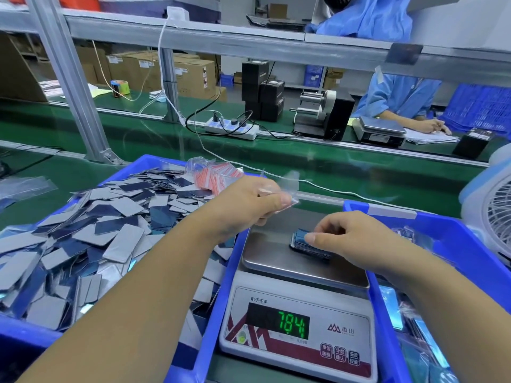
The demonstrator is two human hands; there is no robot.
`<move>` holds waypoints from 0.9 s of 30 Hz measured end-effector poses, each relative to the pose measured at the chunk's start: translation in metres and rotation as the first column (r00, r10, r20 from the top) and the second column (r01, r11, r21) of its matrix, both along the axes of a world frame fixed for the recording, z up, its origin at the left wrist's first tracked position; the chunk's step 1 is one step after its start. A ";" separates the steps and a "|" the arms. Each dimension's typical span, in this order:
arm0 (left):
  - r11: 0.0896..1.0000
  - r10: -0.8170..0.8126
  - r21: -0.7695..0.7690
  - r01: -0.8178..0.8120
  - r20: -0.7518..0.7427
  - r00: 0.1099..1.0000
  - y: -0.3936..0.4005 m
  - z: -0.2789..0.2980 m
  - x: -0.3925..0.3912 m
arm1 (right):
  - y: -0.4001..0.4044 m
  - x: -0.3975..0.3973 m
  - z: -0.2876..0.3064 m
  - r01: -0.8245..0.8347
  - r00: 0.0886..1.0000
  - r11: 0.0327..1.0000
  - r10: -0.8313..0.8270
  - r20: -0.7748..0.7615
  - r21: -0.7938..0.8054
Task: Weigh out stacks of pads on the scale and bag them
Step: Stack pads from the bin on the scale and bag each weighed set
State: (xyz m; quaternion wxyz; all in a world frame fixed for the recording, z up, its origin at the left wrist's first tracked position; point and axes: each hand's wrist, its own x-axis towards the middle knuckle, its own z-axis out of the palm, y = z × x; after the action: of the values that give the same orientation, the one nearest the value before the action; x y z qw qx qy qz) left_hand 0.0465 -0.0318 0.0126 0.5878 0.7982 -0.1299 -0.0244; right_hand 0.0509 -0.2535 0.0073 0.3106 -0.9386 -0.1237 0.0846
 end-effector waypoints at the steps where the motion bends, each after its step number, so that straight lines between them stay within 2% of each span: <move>1: 1.000 0.023 -0.006 -0.023 -0.005 1.000 0.000 -0.001 0.000 | 0.001 0.001 0.001 0.002 1.000 1.000 -0.001 -0.022 0.012; 4: 0.996 0.082 0.018 -0.083 0.034 0.996 -0.001 -0.002 0.002 | 0.002 0.002 0.002 0.004 0.998 0.999 -0.002 -0.063 0.032; 7: 0.993 0.101 -0.059 -0.098 0.046 0.994 -0.004 -0.003 0.004 | 0.003 0.002 0.002 -0.003 0.997 0.999 0.007 -0.077 0.049; 14: 0.975 0.079 -0.203 -0.086 -0.045 0.996 -0.001 -0.007 0.007 | 0.006 -0.007 -0.003 -0.099 0.991 0.992 0.092 0.095 0.076; 18: 0.977 0.071 -0.199 -0.077 -0.038 0.997 -0.004 -0.007 0.007 | 0.008 -0.009 -0.006 -0.167 0.945 0.985 0.172 0.279 -0.042; 23: 0.938 0.238 -0.250 -0.241 -0.044 0.970 -0.005 -0.008 0.011 | 0.016 -0.012 -0.016 -0.197 0.910 0.945 0.275 0.310 -0.259; 27: 0.915 0.149 -0.360 -0.181 -0.116 0.982 -0.008 -0.005 0.009 | 0.018 -0.012 -0.017 -0.205 0.898 0.922 0.311 0.312 -0.328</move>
State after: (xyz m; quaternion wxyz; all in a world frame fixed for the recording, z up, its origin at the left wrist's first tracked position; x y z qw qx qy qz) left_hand 0.0554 -0.0399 0.0079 0.7322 0.6798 -0.0388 0.0157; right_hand 0.0385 -0.2351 -0.0095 0.1292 -0.9480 -0.2893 -0.0300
